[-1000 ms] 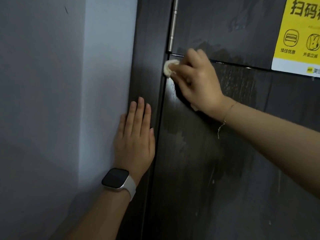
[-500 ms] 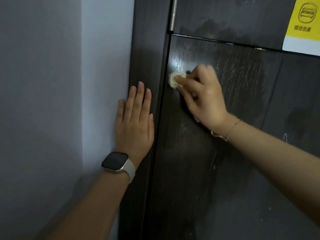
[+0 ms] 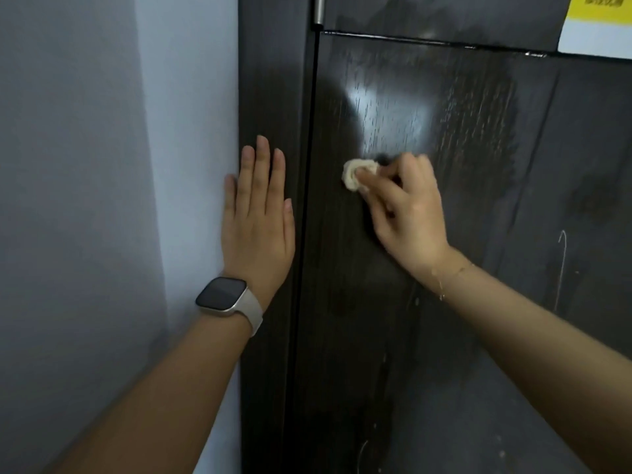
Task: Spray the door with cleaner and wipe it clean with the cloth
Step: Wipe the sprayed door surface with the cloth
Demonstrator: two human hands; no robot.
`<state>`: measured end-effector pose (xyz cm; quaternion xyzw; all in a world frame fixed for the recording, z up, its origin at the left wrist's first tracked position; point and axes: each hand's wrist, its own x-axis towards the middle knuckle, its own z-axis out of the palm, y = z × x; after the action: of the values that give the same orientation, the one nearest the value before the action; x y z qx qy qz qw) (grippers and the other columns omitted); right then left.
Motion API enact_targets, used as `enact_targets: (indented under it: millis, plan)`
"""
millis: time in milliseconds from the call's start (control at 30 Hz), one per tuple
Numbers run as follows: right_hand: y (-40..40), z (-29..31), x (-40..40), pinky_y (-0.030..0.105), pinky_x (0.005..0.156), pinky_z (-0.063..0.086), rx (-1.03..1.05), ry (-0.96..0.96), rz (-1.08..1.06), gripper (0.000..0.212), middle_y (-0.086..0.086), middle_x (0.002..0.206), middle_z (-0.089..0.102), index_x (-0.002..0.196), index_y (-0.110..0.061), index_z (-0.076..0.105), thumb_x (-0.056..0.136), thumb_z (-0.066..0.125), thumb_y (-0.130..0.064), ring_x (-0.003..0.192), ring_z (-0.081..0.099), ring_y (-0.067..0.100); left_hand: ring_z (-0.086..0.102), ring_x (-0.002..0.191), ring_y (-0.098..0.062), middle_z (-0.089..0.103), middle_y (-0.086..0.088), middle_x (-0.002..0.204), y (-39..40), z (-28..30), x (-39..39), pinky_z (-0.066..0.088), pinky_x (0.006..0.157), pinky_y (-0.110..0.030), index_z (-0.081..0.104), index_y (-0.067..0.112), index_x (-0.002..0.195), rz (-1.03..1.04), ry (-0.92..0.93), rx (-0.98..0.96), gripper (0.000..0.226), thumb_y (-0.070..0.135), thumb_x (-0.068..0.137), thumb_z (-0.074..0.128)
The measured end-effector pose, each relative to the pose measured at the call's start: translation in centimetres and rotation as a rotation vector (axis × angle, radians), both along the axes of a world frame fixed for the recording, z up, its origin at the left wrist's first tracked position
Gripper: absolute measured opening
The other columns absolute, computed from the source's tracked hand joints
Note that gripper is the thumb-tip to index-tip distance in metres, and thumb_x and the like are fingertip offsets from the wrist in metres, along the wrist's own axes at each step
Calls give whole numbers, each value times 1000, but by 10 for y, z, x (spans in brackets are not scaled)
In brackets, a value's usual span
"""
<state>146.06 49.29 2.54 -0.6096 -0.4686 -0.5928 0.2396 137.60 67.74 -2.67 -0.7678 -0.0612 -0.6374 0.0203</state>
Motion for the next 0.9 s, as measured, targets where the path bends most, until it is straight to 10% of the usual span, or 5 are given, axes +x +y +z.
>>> enact_targets:
  millis: [233,533,733,900]
  plan:
    - [-20,-170,-14,34,61,37,-487,107,35,25,6,92,44,111,-6,62,88,55,-11,76,41,22,4,150,-26,8,-14,162,-27,-27,-13,7,122,-47,16,11,154,-42,83,-9,53,23,104,28]
    - [-68,-78,12,19,79,38,239,282,-10,18,2,90,46,106,-5,73,89,68,-6,86,49,24,-9,149,-15,6,-6,161,-31,-107,14,-3,121,-45,8,9,153,109,63,-54,56,26,104,31]
    - [-56,-184,11,39,63,44,196,241,-37,29,6,92,49,116,-11,66,88,61,-3,79,44,22,-5,150,-17,14,-15,156,-30,-112,22,-2,122,-40,7,5,152,127,-39,-62,53,17,106,30]
    - [-51,-194,-1,30,63,38,184,343,-31,30,-3,89,42,110,-14,67,83,67,0,79,41,16,13,145,-36,18,-26,154,-36,-122,20,2,122,-42,12,2,151,164,-59,-148,53,18,104,30]
